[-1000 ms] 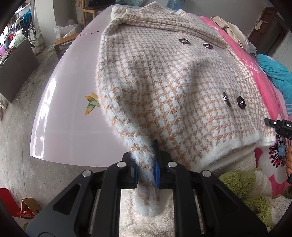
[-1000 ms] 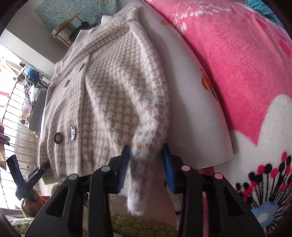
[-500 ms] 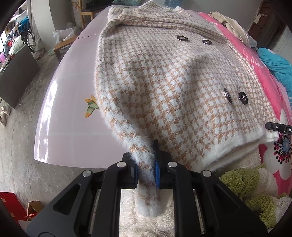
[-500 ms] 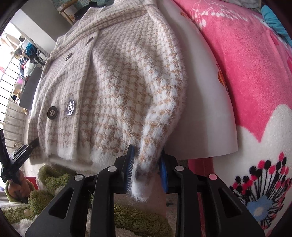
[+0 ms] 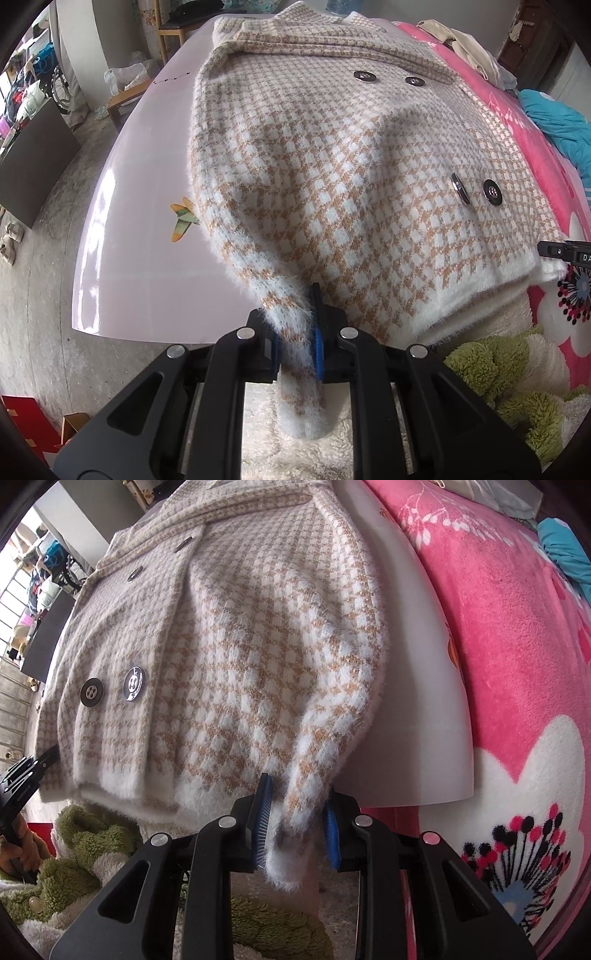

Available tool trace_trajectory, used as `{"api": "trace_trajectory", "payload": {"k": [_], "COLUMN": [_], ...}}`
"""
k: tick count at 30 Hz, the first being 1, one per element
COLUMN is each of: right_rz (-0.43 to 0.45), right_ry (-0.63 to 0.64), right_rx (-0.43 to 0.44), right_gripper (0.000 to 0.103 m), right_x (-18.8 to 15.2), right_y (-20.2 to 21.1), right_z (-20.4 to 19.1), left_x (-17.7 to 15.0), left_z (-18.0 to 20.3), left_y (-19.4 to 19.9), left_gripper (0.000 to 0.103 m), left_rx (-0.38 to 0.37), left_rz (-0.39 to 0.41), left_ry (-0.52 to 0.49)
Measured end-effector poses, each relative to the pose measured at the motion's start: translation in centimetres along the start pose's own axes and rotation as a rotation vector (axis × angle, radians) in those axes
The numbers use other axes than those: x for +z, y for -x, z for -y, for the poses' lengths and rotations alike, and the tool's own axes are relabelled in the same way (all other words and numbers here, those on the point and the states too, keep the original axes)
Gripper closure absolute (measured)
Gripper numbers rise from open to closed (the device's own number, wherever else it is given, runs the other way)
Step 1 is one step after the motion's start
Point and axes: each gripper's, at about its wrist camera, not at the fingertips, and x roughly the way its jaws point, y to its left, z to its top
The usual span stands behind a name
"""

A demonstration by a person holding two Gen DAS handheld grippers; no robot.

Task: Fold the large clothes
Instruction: 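Lift the hem with both grippers and fold it up toward the collar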

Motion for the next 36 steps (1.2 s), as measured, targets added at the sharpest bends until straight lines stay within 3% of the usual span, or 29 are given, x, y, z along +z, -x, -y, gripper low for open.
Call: {"api": "trace_trajectory", "payload": {"k": [25, 27, 32, 36], "right_rz": [0.003, 0.007, 0.03, 0.073], "right_ry": [0.01, 0.006, -0.008, -0.023], "right_rx": [-0.039, -0.04, -0.044, -0.032], "right_gripper": [0.078, 0.082, 0.094, 0.095], "right_x": [0.2, 0.1, 0.1, 0.1], "right_y": [-0.3, -0.2, 0.5, 2.2], "right_z": [-0.7, -0.7, -0.2, 0.2], "left_x": [-0.2, -0.2, -0.4, -0.3], "left_z": [-0.6, -0.6, -0.8, -1.8], "left_y": [0.2, 0.3, 1.4, 2.8], "left_gripper": [0.09, 0.09, 0.094, 0.095], "left_rx": [-0.042, -0.047, -0.064, -0.103], "left_rz": [0.014, 0.019, 0.083, 0.149], "left_ry": [-0.009, -0.012, -0.025, -0.008]}}
